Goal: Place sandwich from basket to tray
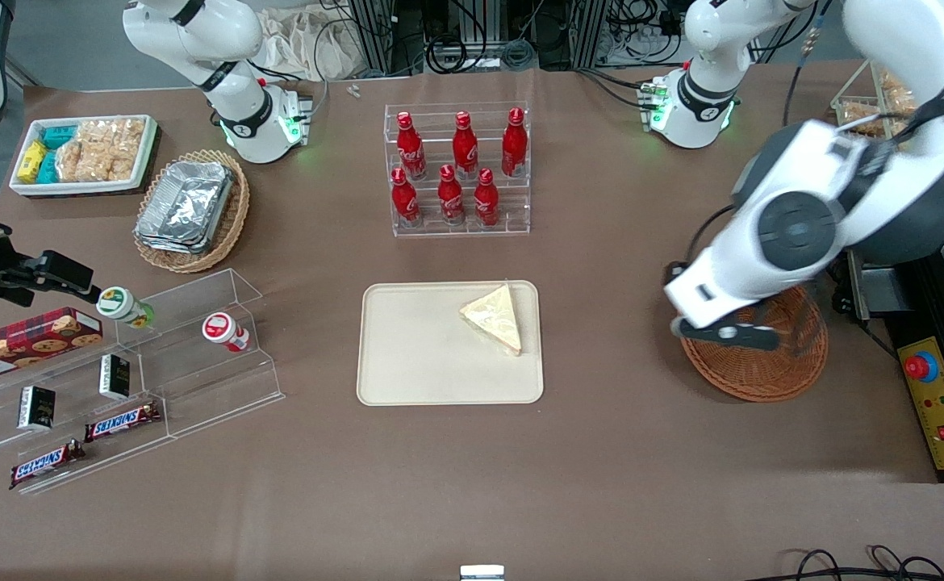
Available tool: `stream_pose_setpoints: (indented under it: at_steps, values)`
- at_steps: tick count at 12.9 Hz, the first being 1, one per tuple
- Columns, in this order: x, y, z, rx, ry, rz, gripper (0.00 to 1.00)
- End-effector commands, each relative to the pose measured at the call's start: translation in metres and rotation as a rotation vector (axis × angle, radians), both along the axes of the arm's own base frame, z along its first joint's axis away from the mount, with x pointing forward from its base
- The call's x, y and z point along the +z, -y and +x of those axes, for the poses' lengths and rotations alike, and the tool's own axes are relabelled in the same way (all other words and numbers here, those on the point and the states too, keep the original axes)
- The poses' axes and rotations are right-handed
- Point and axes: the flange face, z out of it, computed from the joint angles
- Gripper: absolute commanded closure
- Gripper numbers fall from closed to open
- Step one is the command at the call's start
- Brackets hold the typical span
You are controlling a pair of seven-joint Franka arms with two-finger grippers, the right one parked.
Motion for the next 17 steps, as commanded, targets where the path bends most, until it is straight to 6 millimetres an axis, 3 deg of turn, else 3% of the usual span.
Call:
stream_pose_setpoints:
  at_steps: [1,4,11,15,17]
  values:
    - [0.041,-0.043,-0.008,0.028,-0.027,0.002,0.0]
    - [0.062,-0.069,-0.005,0.093,0.01,0.012,0.0]
    - [0.071,-0.099,0.0,0.231,0.034,0.007,0.0]
    - [0.069,-0.098,0.008,0.25,0.041,0.034,0.0]
    - [0.079,-0.103,0.007,0.3,0.053,0.02,0.0]
